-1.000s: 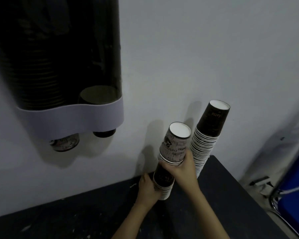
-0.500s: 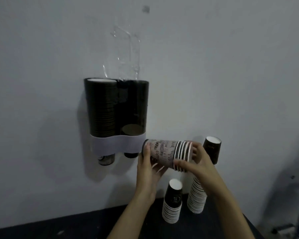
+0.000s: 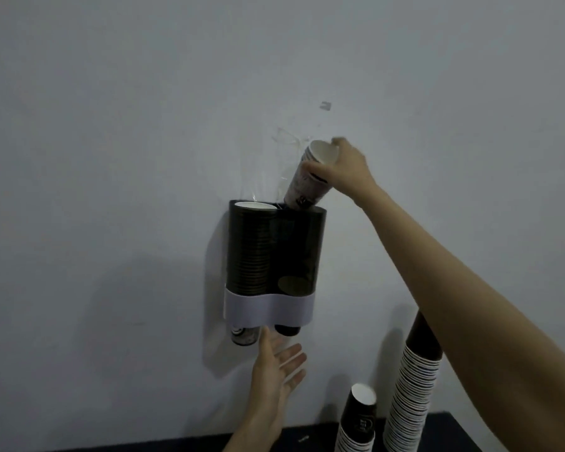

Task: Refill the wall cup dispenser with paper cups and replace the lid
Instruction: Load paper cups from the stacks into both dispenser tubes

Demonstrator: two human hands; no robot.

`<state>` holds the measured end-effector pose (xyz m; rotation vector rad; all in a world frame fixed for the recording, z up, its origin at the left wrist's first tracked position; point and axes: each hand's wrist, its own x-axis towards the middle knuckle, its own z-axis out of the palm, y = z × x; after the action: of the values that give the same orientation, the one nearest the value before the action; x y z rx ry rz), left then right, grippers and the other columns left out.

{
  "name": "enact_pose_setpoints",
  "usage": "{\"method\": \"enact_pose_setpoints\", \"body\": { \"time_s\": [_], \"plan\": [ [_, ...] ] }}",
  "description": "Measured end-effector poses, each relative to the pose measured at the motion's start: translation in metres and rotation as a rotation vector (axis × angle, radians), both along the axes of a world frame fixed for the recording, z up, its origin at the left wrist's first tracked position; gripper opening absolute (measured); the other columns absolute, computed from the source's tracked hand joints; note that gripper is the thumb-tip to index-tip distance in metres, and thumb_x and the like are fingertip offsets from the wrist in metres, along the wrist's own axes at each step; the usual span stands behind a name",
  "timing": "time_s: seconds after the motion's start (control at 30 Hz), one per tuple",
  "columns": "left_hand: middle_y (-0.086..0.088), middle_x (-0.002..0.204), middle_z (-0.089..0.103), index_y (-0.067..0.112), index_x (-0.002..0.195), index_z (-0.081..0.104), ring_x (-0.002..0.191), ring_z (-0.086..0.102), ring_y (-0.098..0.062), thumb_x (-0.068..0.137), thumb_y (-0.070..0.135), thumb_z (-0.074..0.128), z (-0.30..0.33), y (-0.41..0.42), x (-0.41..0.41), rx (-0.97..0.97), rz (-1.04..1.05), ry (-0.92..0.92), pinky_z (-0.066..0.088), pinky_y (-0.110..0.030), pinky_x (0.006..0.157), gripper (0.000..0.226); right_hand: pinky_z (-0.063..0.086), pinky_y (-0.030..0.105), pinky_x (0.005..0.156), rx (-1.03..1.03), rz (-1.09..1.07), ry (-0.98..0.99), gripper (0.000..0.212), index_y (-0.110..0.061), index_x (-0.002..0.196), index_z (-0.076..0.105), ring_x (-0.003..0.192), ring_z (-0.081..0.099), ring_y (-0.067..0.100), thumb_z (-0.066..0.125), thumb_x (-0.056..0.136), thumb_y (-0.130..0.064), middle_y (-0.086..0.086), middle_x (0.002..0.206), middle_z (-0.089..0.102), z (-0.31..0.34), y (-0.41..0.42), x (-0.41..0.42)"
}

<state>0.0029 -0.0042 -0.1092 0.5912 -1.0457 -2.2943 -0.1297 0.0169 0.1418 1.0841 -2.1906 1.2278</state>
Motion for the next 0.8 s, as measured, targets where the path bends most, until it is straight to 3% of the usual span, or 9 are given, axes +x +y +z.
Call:
{"method": "enact_pose_setpoints", "body": {
  "time_s": [0.07, 0.13, 0.27, 0.43, 0.53, 0.7, 0.8],
  "plan": [
    [-0.010, 0.091, 0.061, 0.006, 0.134, 0.043, 0.083, 0.060, -0.024, 0.091, 0.052, 0.033, -0.001, -0.001, 0.000, 0.025, 0.005, -0.015, 0.046, -0.033, 0.069, 0.063, 0.040, 0.040, 0.101, 0.201, -0.024, 0.017, 0.068, -0.008, 0.130, 0.042, 0.123, 0.046, 0.037, 0.063, 0.077, -0.045, 0.021, 0.130, 0.051, -0.012, -0.020, -0.003],
    [-0.013, 0.097, 0.061, 0.006, 0.134, 0.043, 0.091, 0.058, -0.029, 0.091, 0.053, 0.033, 0.000, -0.001, -0.002, 0.042, -0.009, -0.032, 0.044, -0.037, 0.078, 0.064, 0.040, 0.039, 0.097, 0.312, -0.028, 0.018, 0.064, -0.010, 0.125, 0.048, 0.122, 0.046, 0.037, 0.060, 0.077, -0.051, 0.020, 0.127, 0.054, -0.034, -0.033, -0.006],
    [-0.014, 0.104, 0.058, 0.005, 0.135, 0.043, 0.100, 0.053, -0.031, 0.091, 0.054, 0.032, 0.002, -0.001, -0.006, 0.052, -0.024, -0.050, 0.037, -0.040, 0.087, 0.067, 0.038, 0.041, 0.091, 0.247, -0.049, -0.029, 0.071, -0.015, 0.130, 0.041, 0.123, 0.039, 0.036, 0.057, 0.076, -0.058, 0.017, 0.128, 0.049, -0.054, -0.041, -0.007],
    [-0.010, 0.089, 0.059, 0.004, 0.134, 0.044, 0.087, 0.058, -0.026, 0.091, 0.053, 0.034, 0.000, -0.003, -0.007, 0.029, -0.022, -0.038, 0.043, -0.036, 0.076, 0.066, 0.035, 0.042, 0.095, 0.493, -0.074, -0.030, 0.073, -0.013, 0.135, 0.034, 0.126, 0.037, 0.039, 0.040, 0.083, -0.064, 0.022, 0.135, 0.045, -0.046, -0.041, -0.013],
    [-0.009, 0.088, 0.060, 0.005, 0.134, 0.043, 0.080, 0.058, -0.021, 0.091, 0.053, 0.034, -0.001, -0.001, -0.004, 0.029, -0.023, -0.041, 0.045, -0.032, 0.065, 0.065, 0.030, 0.044, 0.102, 0.635, -0.069, -0.012, 0.071, -0.018, 0.139, 0.030, 0.134, 0.027, 0.038, 0.030, 0.086, -0.064, 0.020, 0.144, 0.039, -0.044, -0.039, -0.016],
    [-0.009, 0.089, 0.060, 0.005, 0.135, 0.043, 0.080, 0.058, -0.021, 0.091, 0.053, 0.032, -0.001, -0.001, -0.001, 0.042, -0.012, -0.026, 0.045, -0.031, 0.065, 0.065, 0.016, 0.045, 0.113, 0.779, -0.070, -0.007, 0.073, -0.036, 0.142, 0.029, 0.143, 0.008, 0.031, 0.012, 0.081, -0.075, 0.013, 0.154, 0.025, -0.045, -0.037, -0.013],
    [-0.009, 0.091, 0.060, 0.005, 0.133, 0.044, 0.081, 0.059, -0.021, 0.091, 0.053, 0.032, -0.002, -0.001, -0.001, 0.041, 0.001, -0.014, 0.045, -0.031, 0.065, 0.065, 0.014, 0.044, 0.114, 0.786, -0.082, -0.015, 0.078, -0.036, 0.142, 0.027, 0.144, 0.007, 0.031, 0.011, 0.079, -0.078, 0.013, 0.155, 0.021, -0.045, -0.037, -0.011]
  ]
}}
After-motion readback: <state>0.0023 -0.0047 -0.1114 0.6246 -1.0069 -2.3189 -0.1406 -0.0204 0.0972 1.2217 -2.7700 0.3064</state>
